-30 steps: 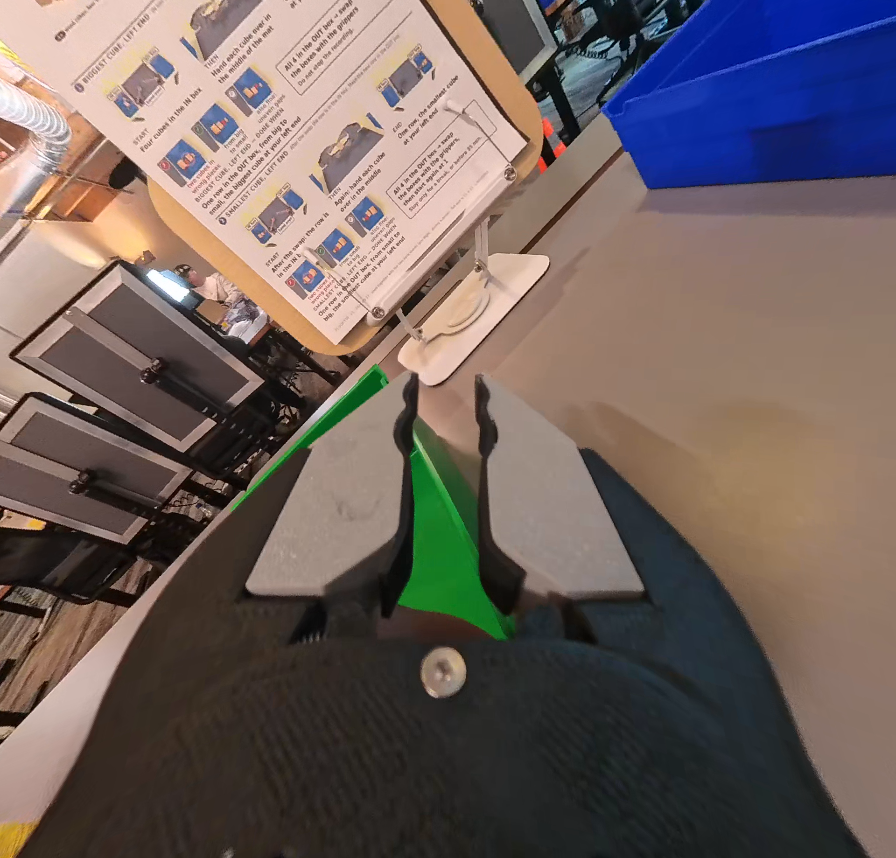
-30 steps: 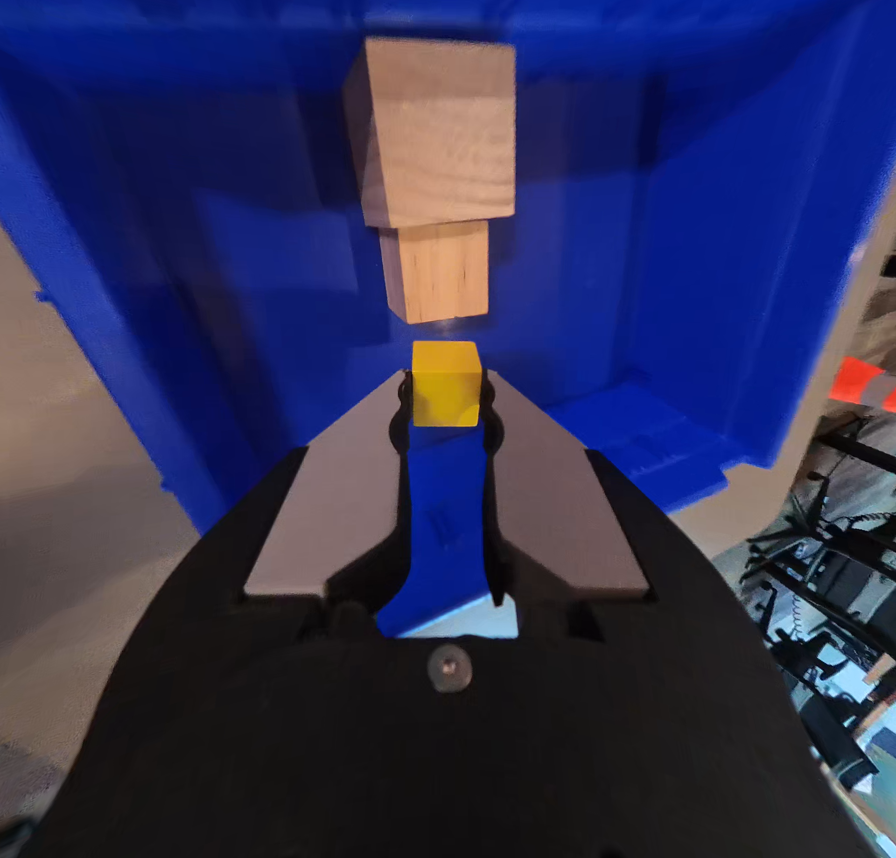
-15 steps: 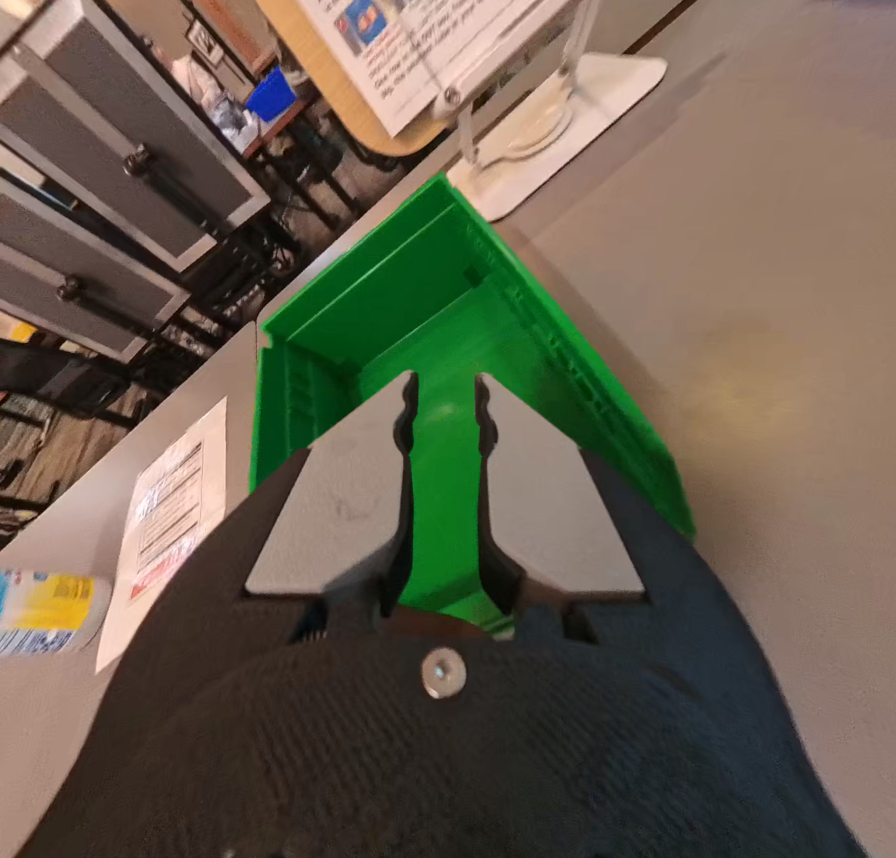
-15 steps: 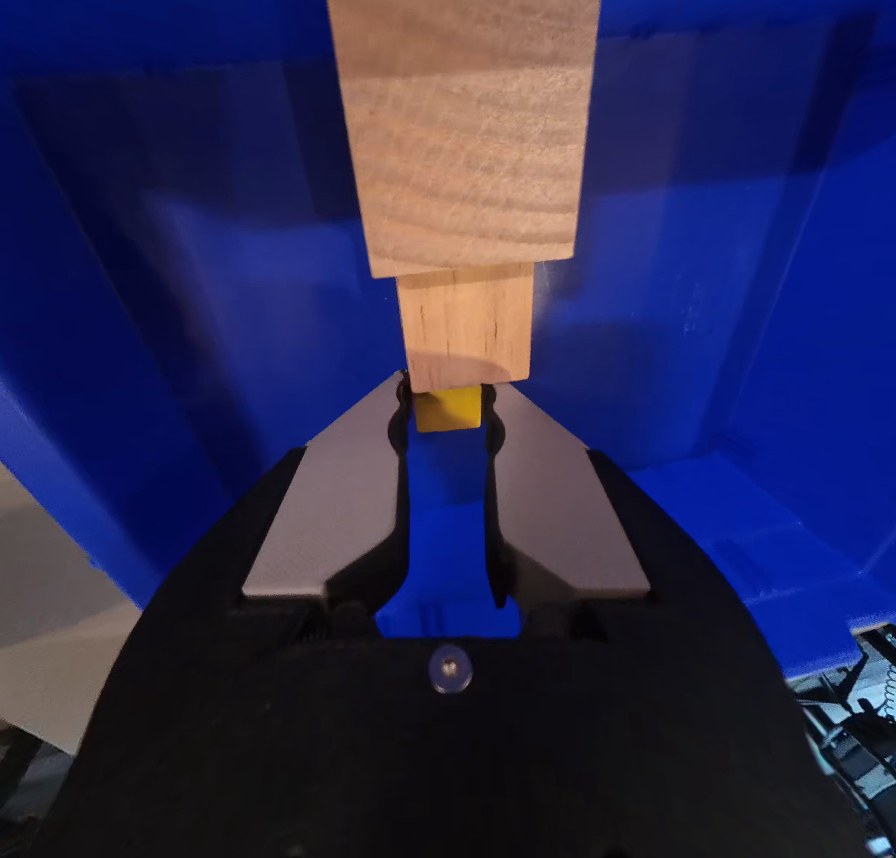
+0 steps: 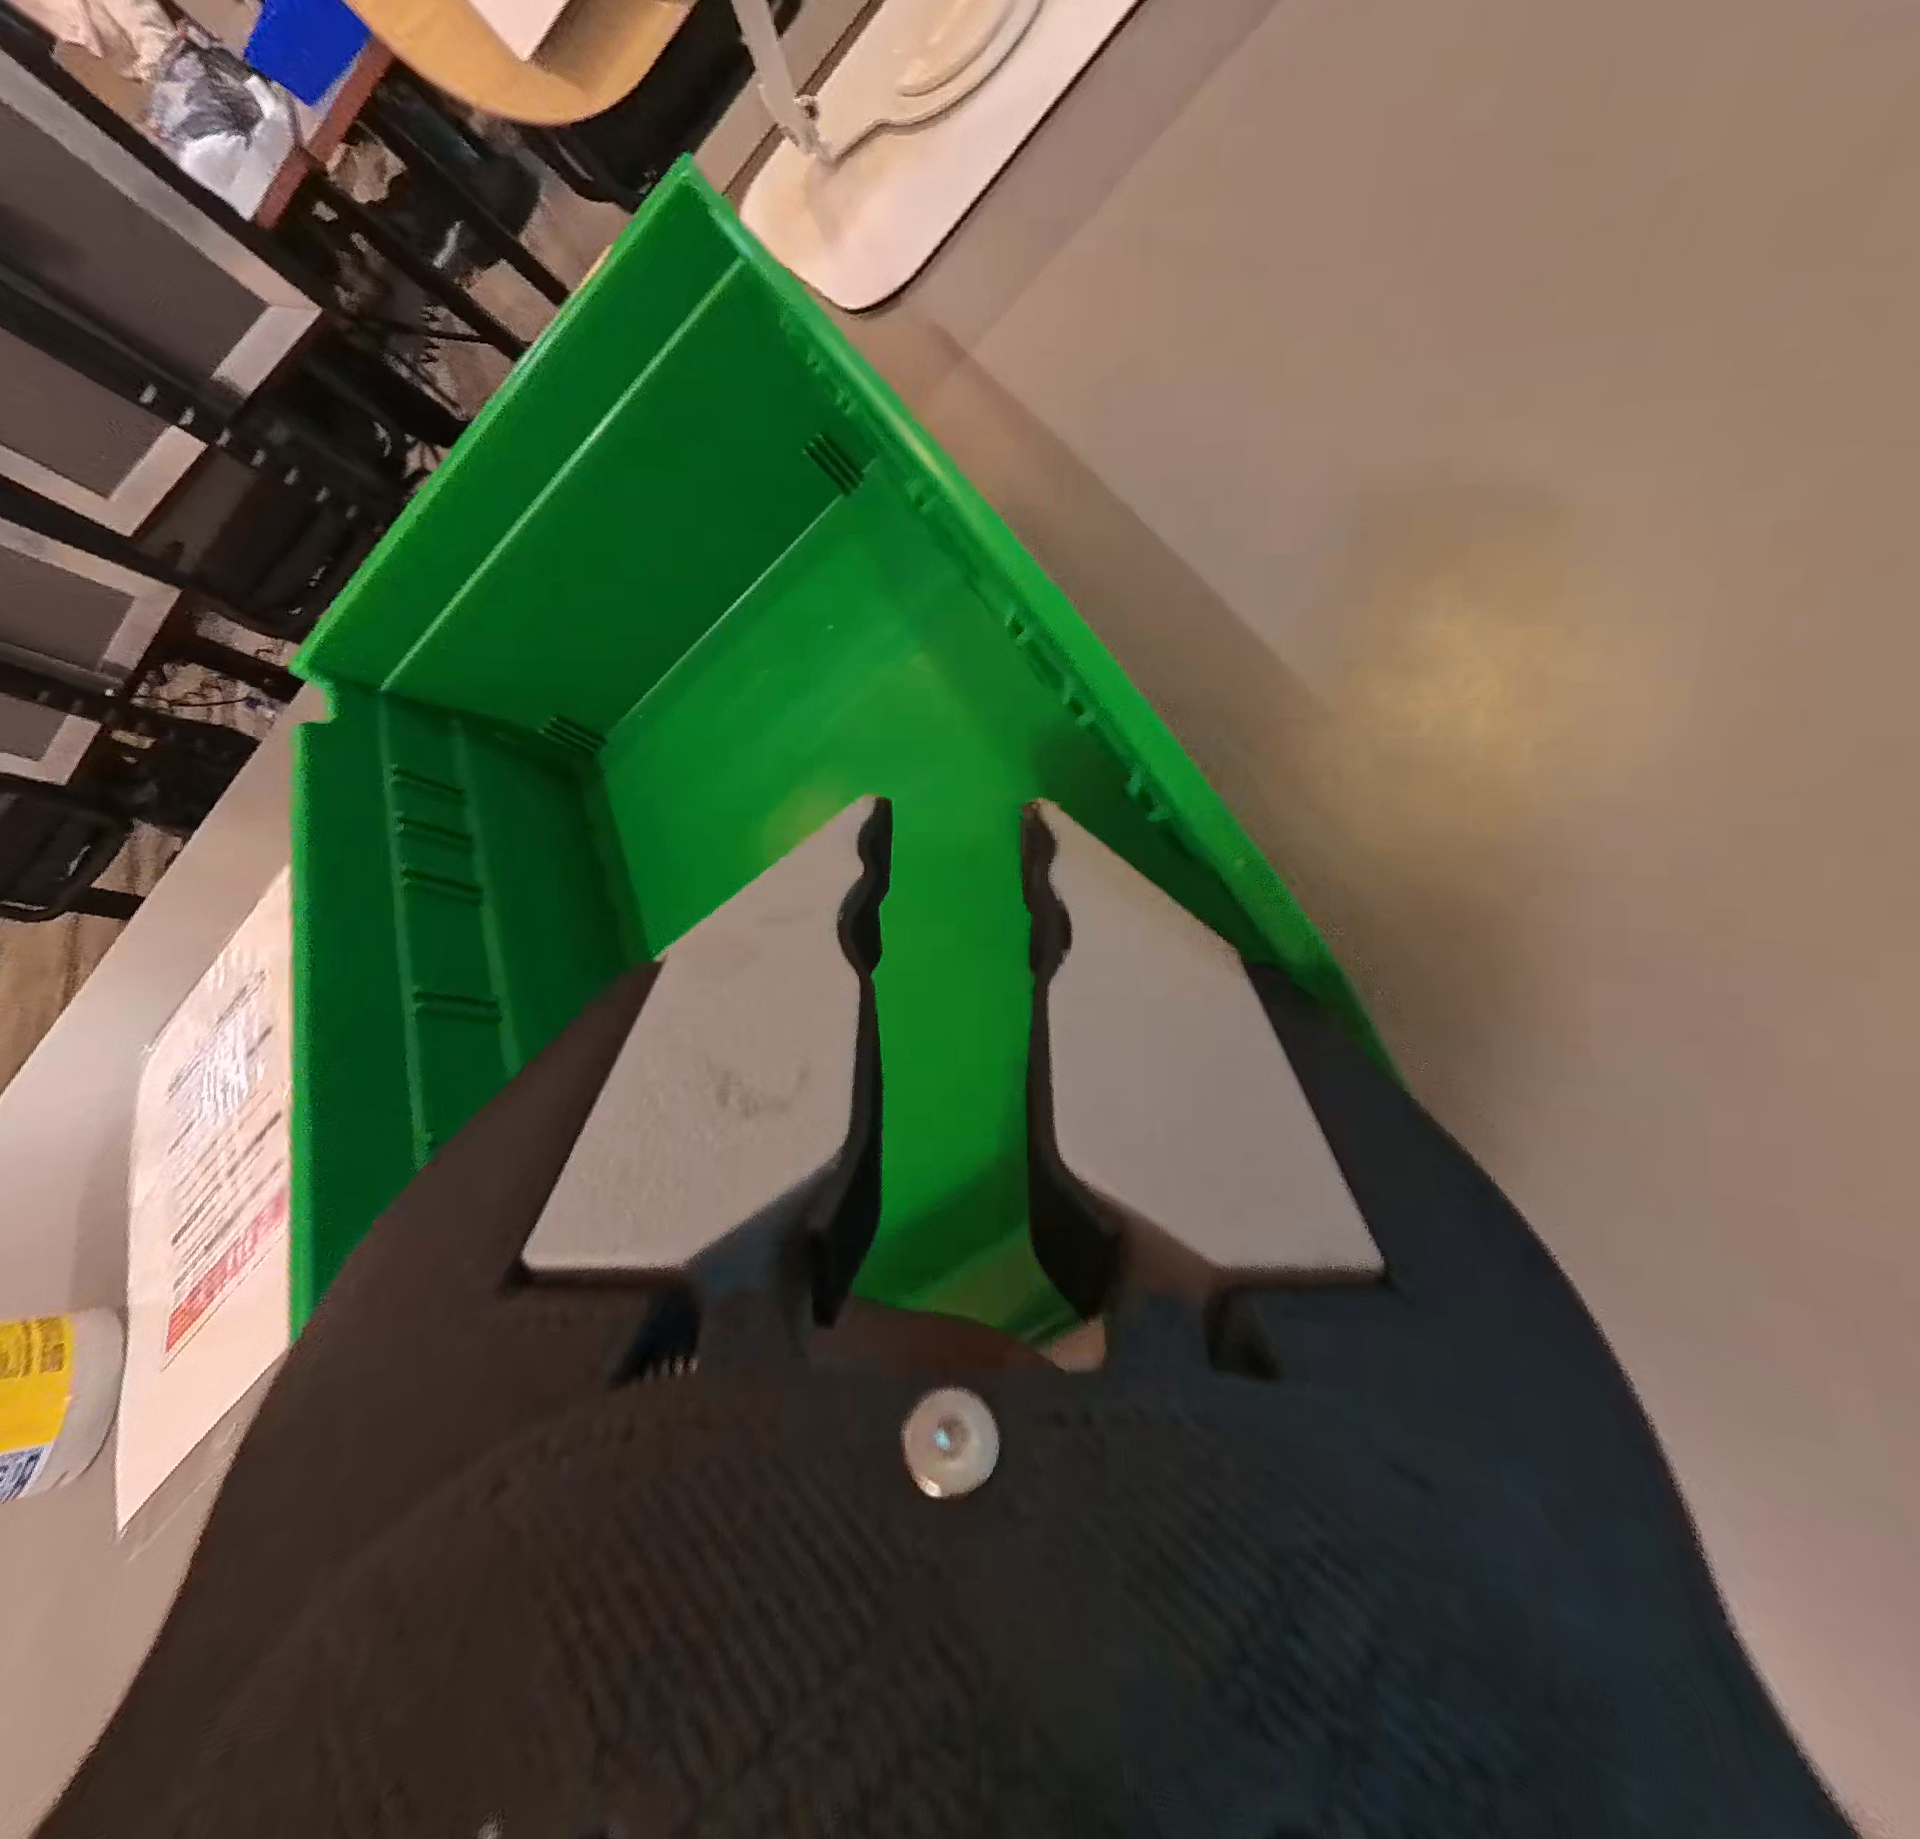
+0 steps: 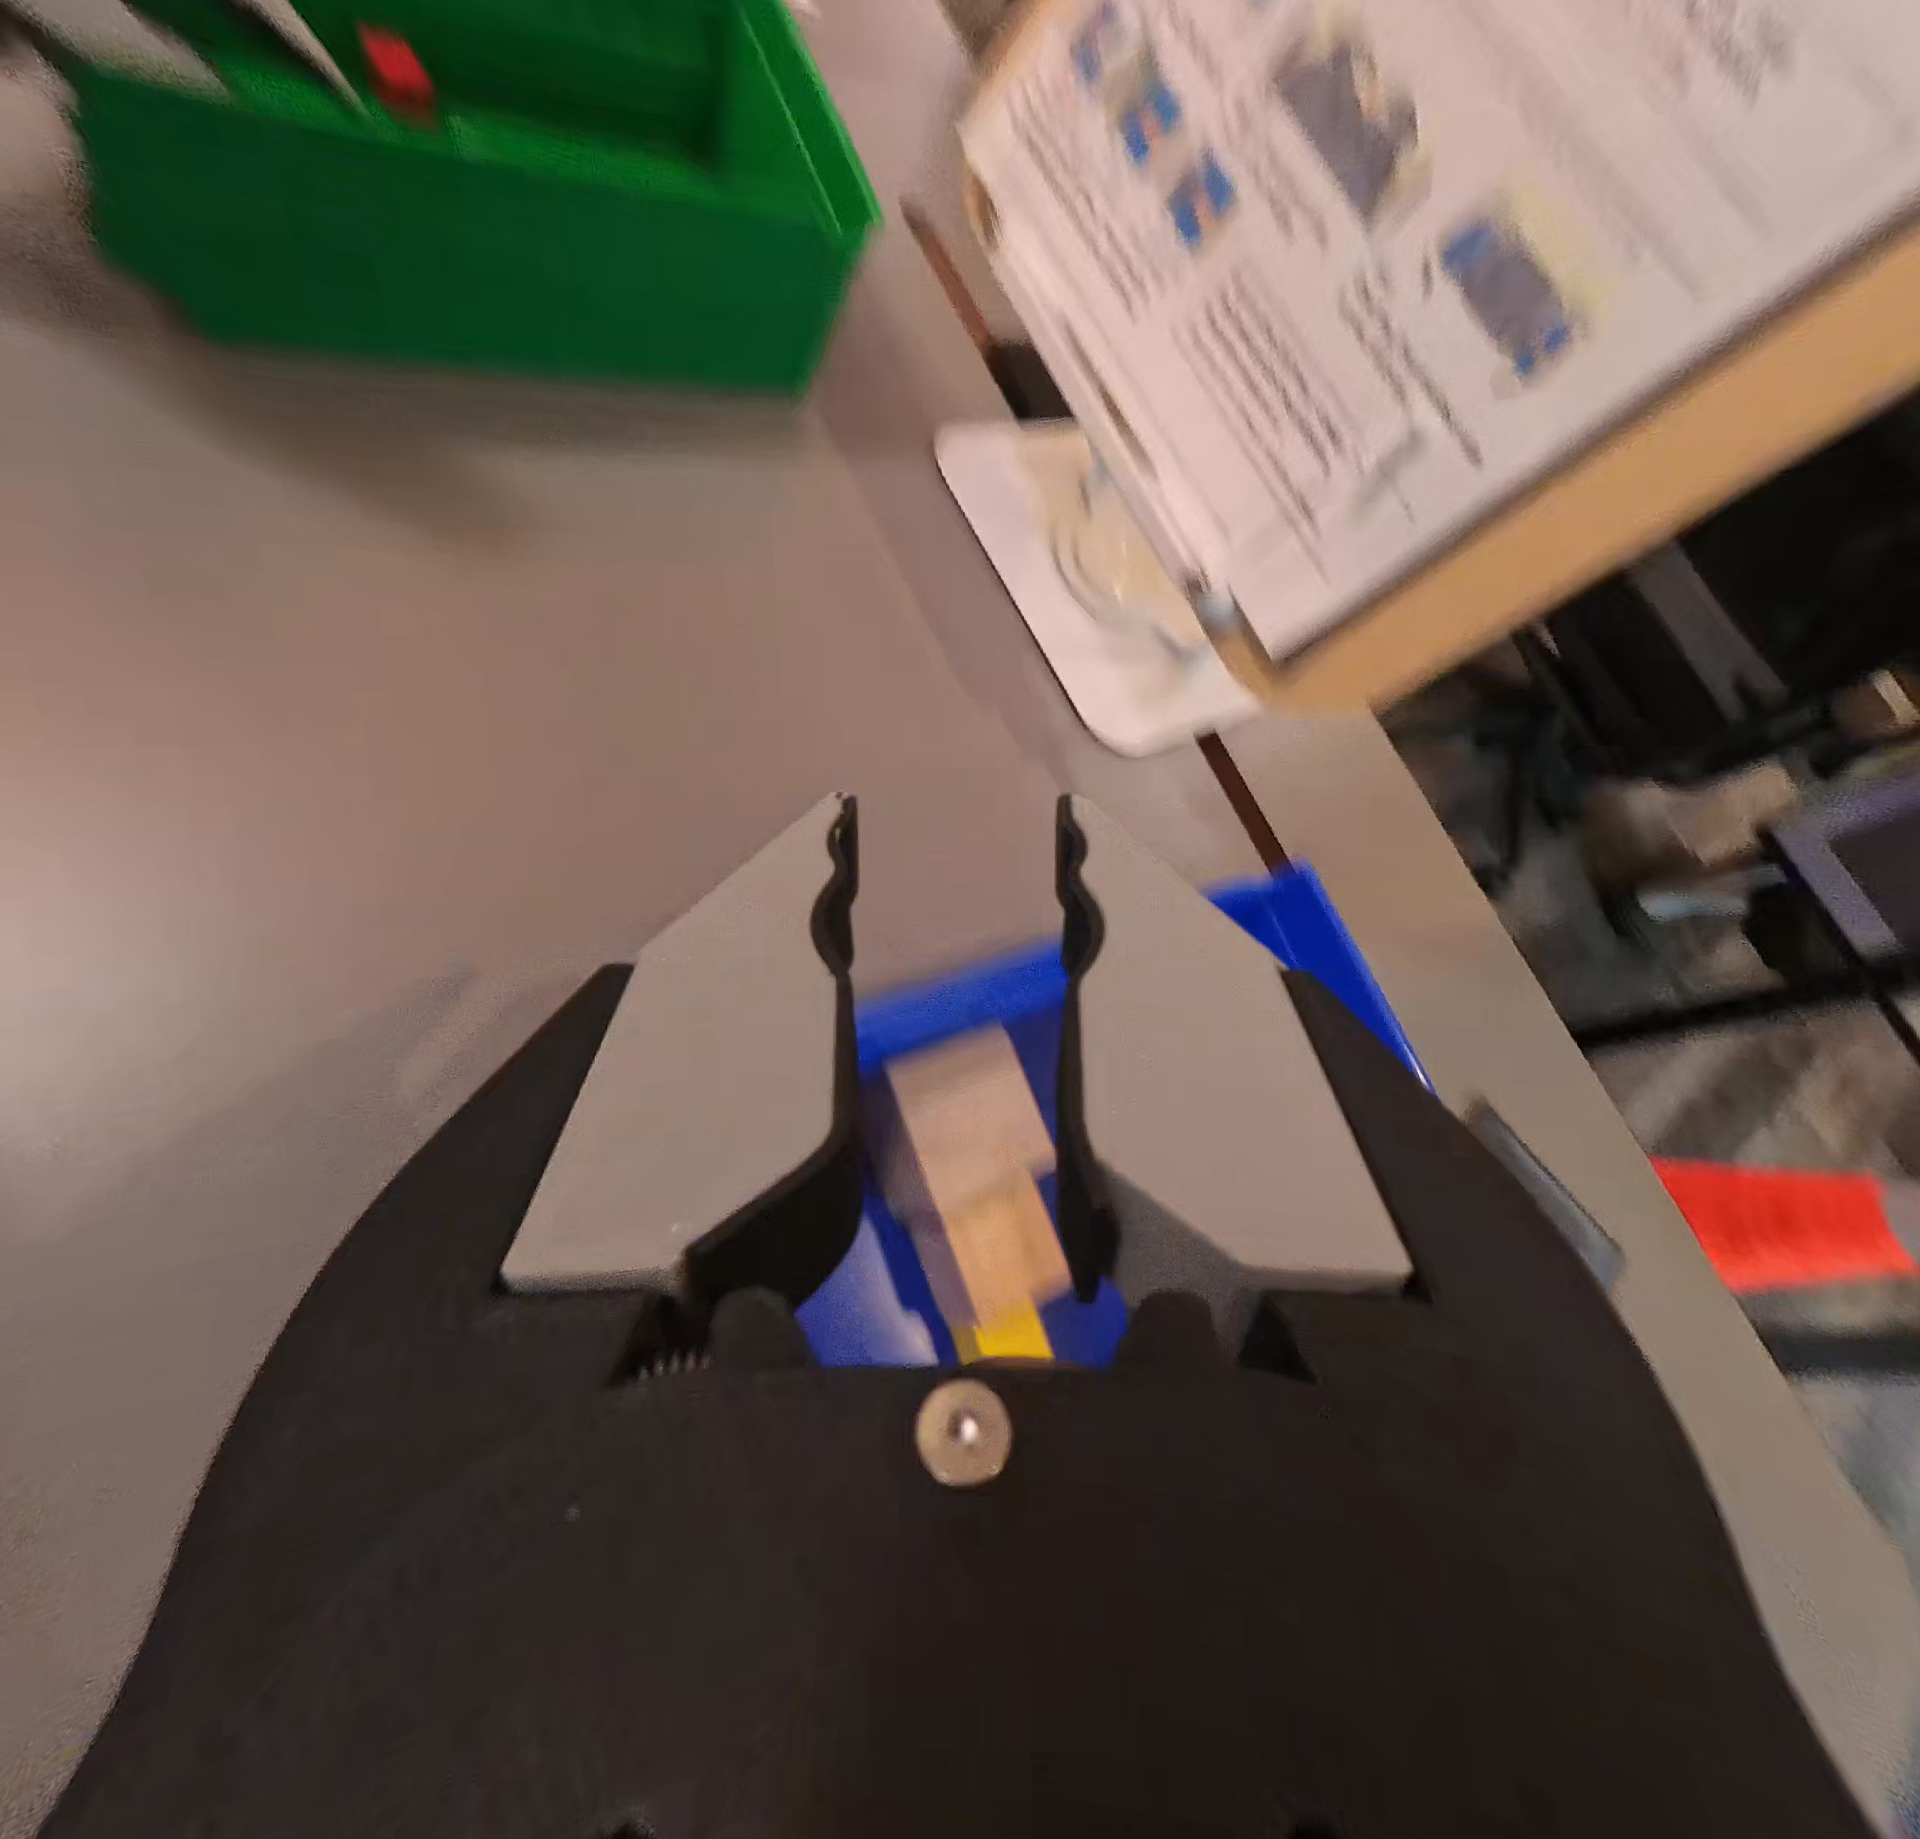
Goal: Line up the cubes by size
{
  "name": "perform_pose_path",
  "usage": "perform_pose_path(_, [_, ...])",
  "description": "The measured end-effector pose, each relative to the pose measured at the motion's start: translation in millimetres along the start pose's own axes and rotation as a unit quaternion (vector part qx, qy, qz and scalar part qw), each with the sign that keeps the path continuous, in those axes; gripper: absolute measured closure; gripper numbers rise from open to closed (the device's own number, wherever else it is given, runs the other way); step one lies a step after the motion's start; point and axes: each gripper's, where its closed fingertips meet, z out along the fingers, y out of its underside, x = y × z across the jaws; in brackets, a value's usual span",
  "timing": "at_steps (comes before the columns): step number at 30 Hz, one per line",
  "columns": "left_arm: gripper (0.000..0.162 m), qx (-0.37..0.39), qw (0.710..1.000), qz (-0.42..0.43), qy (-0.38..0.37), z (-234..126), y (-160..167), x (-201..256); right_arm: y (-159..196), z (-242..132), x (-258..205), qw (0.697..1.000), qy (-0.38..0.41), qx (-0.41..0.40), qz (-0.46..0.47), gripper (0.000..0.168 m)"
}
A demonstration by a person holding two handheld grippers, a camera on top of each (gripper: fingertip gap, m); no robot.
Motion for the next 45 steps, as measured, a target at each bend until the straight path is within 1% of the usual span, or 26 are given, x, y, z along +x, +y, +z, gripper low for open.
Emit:
perform_pose_path(1, [0.142,-0.001,1.0,0.003,0.0,1.6,-0.7,2.3,-20.1,4.7,-15.0,1.0,-0.01,0.025,0.004,0.133])
perform_pose_path(2, [0.141,-0.002,1.0,0.008,0.002,3.0,-1.4,5.1,-36.2,11.3,-30.0,0.999,-0.02,0.04,0.008,0.132])
perform_pose_path(4, [0.142,0.004,1.0,0.011,0.007,5.4,-5.7,11.3,-60.1,29.6,-60.4,0.998,-0.038,0.057,0.013,0.132])
perform_pose_path(7, [0.142,0.01,1.0,0.012,0.011,9.8,-12.5,19.3,-83.3,60.6,-117.7,0.991,-0.104,0.079,0.028,0.132])
perform_pose_path(8, [0.142,0.009,1.0,0.015,0.009,11.0,-13.4,20.5,-86.7,71.5,-130.9,0.99,-0.112,0.08,0.035,0.132])
perform_pose_path(10, [0.142,0.006,1.0,0.019,0.007,12.1,-13.5,21.6,-84.8,93.6,-144.0,0.992,-0.097,0.069,0.035,0.132])
perform_pose_path(12, [0.139,0.005,1.0,0.018,0.004,11.2,-11.6,18.9,-76.1,111.6,-142.6,0.996,-0.064,0.054,0.024,0.133])
perform_pose_path(14, [0.137,0.002,1.0,0.014,-0.005,8.4,-8.2,12.7,-69.6,121.8,-140.0,0.996,-0.058,0.062,0.033,0.133])
perform_pose_path(16, [0.135,-0.002,1.0,0.006,-0.013,4.8,-3.6,4.6,-62.9,127.1,-138.5,0.992,-0.073,0.081,0.071,0.133])
perform_pose_path(18, [0.134,-0.003,1.0,-0.006,-0.023,0.6,0.4,-5.5,-51.6,130.0,-138.9,0.987,-0.093,0.075,0.104,0.13])
perform_pose_path(22, [0.133,0.012,0.998,-0.042,-0.044,-6.4,3.4,-28.7,-35.5,132.2,-125.1,0.991,-0.065,0.062,0.103,0.132])
perform_pose_path(25, [0.133,0.024,0.996,-0.076,-0.045,-7.5,3.6,-38.4,-32.9,134.8,-125.6,0.988,-0.077,0.064,0.12,0.132])
perform_pose_path(27, [0.133,0.023,0.998,-0.049,-0.021,-9.0,0.5,-37.1,-31.8,136.5,-128.6,0.985,-0.091,0.067,0.13,0.133])
perform_pose_path(29, [0.131,0.023,1.0,0.003,0.02,-13.8,-5.9,-37.8,-31.7,137.6,-132.6,0.982,-0.108,0.072,0.14,0.133])
perform_pose_path(30, [0.128,0.022,0.998,0.025,0.049,-17.5,-9.1,-38.5,-32.3,137.8,-134.5,0.979,-0.119,0.076,0.15,0.133])
perform_pose_path(31, [0.12,0.019,0.995,0.056,0.075,-20.7,-11.1,-40.8,-33.7,137.7,-137.2,0.974,-0.133,0.081,0.164,0.133])
perform_pose_path(32, [0.11,0.016,0.99,0.104,0.092,-22.4,-10.4,-44.5,-36.2,137.1,-140.3,0.968,-0.151,0.086,0.18,0.132])
perform_pose_path(33, [0.105,0.004,0.982,0.158,0.106,-22.5,-4.0,-47.9,-39.7,135.9,-143.2,0.961,-0.169,0.095,0.198,0.132])
perform_pose_path(35, [0.106,-0.041,0.959,0.249,0.129,-18.6,16.8,-56.7,-46.3,132.7,-146.3,0.947,-0.197,0.112,0.228,0.132])
perform_pose_path(37, [0.113,-0.103,0.935,0.311,0.132,-11.3,38.2,-70.2,-50.1,129.2,-146.0,0.939,-0.21,0.121,0.244,0.132])
perform_pose_path(38, [0.113,-0.136,0.923,0.336,0.13,-7.1,47.5,-76.9,-51.4,127.2,-144.9,0.937,-0.212,0.127,0.248,0.132])
perform_pose_path(39, [0.113,-0.165,0.911,0.354,0.132,-2.8,55.1,-80.4,-52.8,125.3,-143.3,0.935,-0.212,0.133,0.251,0.132])
perform_pose_path(42, [0.11,-0.245,0.87,0.39,0.177,7.0,82.4,-76.5,-55.8,121.2,-140.8,0.929,-0.218,0.145,0.262,0.132])
perform_pose_path(45, [0.108,-0.31,0.839,0.4,0.201,17.7,100.6,-77.7,-56.8,119.6,-141.6,0.924,-0.228,0.147,0.27,0.132])
